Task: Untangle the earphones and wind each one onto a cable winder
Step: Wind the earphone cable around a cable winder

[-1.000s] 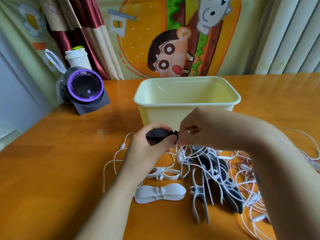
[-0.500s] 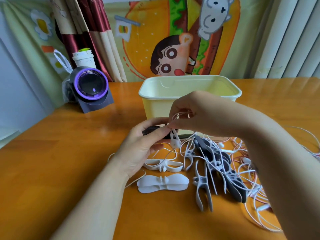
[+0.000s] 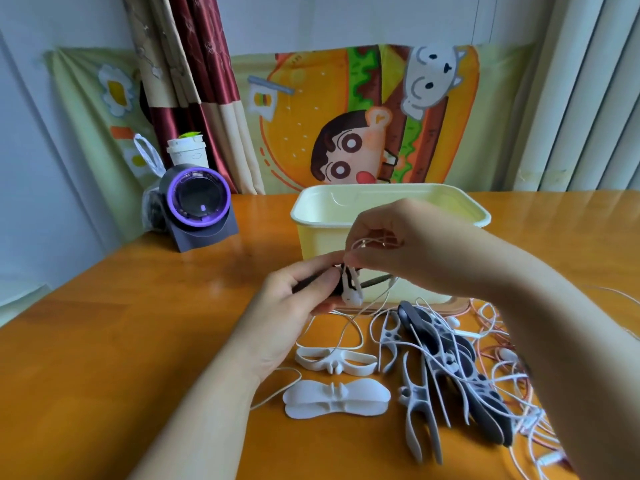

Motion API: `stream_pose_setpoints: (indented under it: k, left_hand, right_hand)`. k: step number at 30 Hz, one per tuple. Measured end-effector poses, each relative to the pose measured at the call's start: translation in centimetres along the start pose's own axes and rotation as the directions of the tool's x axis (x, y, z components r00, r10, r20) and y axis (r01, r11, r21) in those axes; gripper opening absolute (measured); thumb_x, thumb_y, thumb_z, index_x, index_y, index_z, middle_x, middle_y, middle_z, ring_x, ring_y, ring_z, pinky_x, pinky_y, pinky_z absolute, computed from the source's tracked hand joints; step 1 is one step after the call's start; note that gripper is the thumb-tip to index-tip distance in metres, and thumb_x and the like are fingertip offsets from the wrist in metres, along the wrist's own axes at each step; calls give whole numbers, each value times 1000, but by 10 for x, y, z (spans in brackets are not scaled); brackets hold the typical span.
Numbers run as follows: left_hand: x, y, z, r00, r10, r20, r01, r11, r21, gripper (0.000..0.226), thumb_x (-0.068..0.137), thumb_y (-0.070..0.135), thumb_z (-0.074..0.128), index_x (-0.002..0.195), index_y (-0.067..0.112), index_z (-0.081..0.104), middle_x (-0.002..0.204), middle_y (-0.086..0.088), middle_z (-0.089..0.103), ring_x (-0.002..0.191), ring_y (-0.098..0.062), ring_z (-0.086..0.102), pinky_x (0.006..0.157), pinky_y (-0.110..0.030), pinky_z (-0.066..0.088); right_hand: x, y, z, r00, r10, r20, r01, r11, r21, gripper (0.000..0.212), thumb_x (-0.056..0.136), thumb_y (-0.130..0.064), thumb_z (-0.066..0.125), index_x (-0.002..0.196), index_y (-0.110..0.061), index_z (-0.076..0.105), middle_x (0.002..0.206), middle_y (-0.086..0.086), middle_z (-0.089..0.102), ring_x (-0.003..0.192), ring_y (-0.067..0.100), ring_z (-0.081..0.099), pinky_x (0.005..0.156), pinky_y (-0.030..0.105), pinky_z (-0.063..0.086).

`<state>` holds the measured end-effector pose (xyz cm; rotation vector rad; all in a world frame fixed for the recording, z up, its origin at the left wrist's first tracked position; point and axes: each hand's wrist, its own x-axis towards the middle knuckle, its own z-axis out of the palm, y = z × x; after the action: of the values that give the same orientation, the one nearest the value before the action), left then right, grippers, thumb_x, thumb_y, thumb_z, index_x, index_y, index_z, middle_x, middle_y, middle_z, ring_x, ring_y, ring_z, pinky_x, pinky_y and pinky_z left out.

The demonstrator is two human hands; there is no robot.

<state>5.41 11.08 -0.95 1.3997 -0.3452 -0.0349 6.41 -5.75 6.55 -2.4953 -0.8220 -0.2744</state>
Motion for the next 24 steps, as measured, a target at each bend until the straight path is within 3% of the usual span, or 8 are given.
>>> stream_pose_setpoints:
  k: [5,13,16,19,21,24]
  left_hand:
    - [-1,0,-3,999,-27,31,25,998,63,31,73,28,64,102,19,71,86,1,74,94,-17,68,73,-19,50]
    - [0,-4,1,994,-108,-14,108,994,-22,28,67,32,65,91,19,72,85,-4,74,74,-11,69,67,-19,48]
    - [0,-5,3,987,-146,-61,140,986,-90,24,68,28,63,89,19,71,78,-1,74,66,-10,68,59,-16,48]
    - [2,-3,2,977,-153,-150,131,980,-148,23,71,28,62,91,20,70,79,1,74,64,-8,68,61,-18,46]
    - [4,-1,-2,961,-146,-234,100,975,-198,13,78,25,63,88,21,70,79,2,74,63,-7,67,61,-17,45]
    - [5,-1,-3,943,-126,-307,65,977,-204,11,89,21,61,87,22,71,79,5,74,65,-6,67,64,-19,44]
  right_hand:
    - [3,3,6,999,-11,-43,12,999,37,6,88,-25,64,82,-26,66,73,-14,62,73,-4,55,62,11,42]
    - [7,6,20,999,-28,-41,33,993,116,6,88,-23,64,83,-21,68,71,-8,63,64,-2,53,57,9,39]
    - [10,9,27,997,-14,-79,24,991,132,5,87,-25,66,83,-22,68,74,-13,60,65,-7,51,59,7,37]
    - [13,14,33,970,27,-240,11,988,155,16,82,-36,68,94,-26,67,95,-10,58,82,-2,52,71,8,39]
    - [13,11,29,942,55,-331,-5,989,150,20,82,-40,66,95,-24,68,94,-11,61,84,2,54,74,12,41]
    - [10,5,24,970,72,-231,-41,990,133,23,82,-43,62,87,-22,72,78,-13,66,72,0,58,64,12,44]
